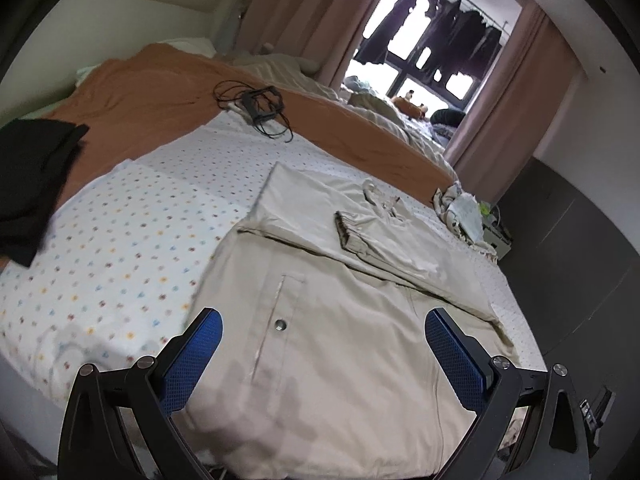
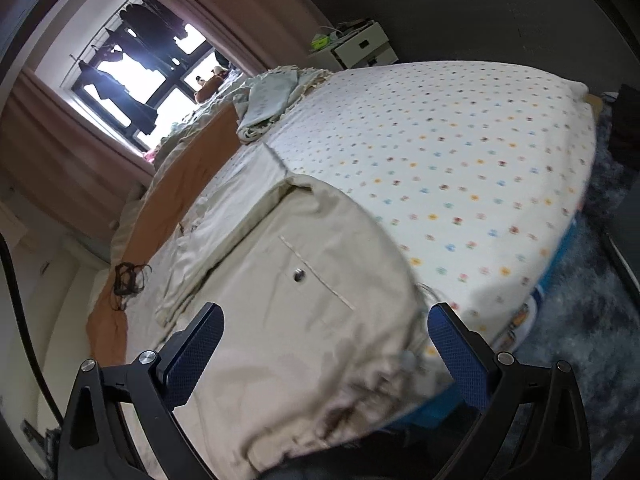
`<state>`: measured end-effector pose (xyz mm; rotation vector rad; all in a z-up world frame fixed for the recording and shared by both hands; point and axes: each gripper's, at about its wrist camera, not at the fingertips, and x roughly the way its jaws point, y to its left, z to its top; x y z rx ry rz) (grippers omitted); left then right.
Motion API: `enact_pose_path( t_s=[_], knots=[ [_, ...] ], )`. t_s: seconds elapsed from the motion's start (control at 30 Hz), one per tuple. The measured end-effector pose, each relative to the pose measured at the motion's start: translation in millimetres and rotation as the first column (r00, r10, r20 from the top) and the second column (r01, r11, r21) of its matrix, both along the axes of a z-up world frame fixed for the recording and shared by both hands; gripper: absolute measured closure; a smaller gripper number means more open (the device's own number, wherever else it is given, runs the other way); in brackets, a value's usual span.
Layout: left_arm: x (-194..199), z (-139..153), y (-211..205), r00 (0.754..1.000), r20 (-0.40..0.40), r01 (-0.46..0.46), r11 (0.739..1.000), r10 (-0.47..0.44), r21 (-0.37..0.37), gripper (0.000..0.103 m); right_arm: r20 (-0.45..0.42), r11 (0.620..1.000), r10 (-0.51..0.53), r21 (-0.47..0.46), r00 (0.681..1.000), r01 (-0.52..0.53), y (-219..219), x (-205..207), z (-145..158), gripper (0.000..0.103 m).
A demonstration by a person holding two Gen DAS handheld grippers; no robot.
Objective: Fold large clothes
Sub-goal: 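Grasp the jacket's side edge near the pocket with both tools, then lift the held jacket edge with both tools, fold it over, and release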
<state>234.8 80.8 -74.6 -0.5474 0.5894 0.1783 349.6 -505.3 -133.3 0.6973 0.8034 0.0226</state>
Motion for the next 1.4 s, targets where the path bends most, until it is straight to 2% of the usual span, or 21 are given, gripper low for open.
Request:
enact_pose_path(
  t_s=[0.17,0.27,0.4,0.57,0.67,0.83,0.9,0.97,1.03,1.17,1.27,1.4],
  knots=[
    [-26.5,-8.9,8.4,1.000,-0.001,-0.007,0.999,0.007,-0.033,0.004,-0.007,1.000,0.017,0.004,1.000,-0.016,-9.3,-18.4,-8.7,0.000],
    [-39.1,-22.7,15.6,1.000,-0.013,-0.025,0.996,0.024,-0.085,0.010,-0.034,0.999,0.040,0.028,0.999,-0.039,-12.1,-23.2,-21.7,0.001],
    [-49.5,-50.4,30.0,0.996,-0.079,-0.059,0.985,0.047,-0.164,0.023,-0.084,0.992,0.082,0.101,0.993,-0.074,-14.7,-24.3,-47.2,0.020],
    [-60.2,-82.8,45.0,0.989,-0.136,-0.096,0.967,0.065,-0.238,0.027,-0.103,0.970,0.130,0.217,0.986,-0.105,-13.7,-23.5,-78.6,0.022],
    [-63.3,-104.9,53.6,0.985,-0.160,-0.113,0.936,0.061,-0.332,0.036,-0.071,0.948,0.169,0.284,0.983,-0.143,-5.5,-19.9,-88.1,0.025],
    [-64.7,-128.1,57.9,0.981,-0.189,-0.117,0.914,0.045,-0.388,0.043,-0.028,0.921,0.194,0.350,0.981,-0.172,7.6,-11.6,-95.5,0.027],
    [-61.4,-136.4,57.5,0.982,-0.188,-0.101,0.897,0.020,-0.431,0.047,-0.026,0.918,0.190,0.358,0.981,-0.169,11.0,-8.9,-98.4,0.028],
    [-57.9,-140.1,56.3,0.982,-0.189,-0.089,0.892,0.004,-0.443,0.047,-0.031,0.916,0.181,0.370,0.983,-0.157,11.8,-5.2,-102.3,0.028],
    [-53.8,-140.0,56.1,0.983,-0.184,-0.078,0.894,-0.006,-0.442,0.047,-0.020,0.904,0.174,0.399,0.985,-0.152,12.0,0.0,-106.3,0.034],
    [-41.1,-141.5,58.4,0.987,-0.159,-0.051,0.871,-0.031,-0.489,0.047,0.029,0.889,0.174,0.425,0.984,-0.170,11.4,9.1,-102.7,0.036],
    [-29.7,-142.6,58.4,0.988,-0.149,-0.040,0.872,-0.038,-0.488,0.047,0.066,0.883,0.161,0.437,0.985,-0.174,10.7,16.6,-96.9,0.036],
    [-16.2,-143.0,58.2,0.989,-0.137,-0.023,0.871,-0.051,-0.491,0.047,0.051,0.888,0.152,0.432,0.987,-0.159,14.1,29.6,-97.0,0.036]
  ],
)
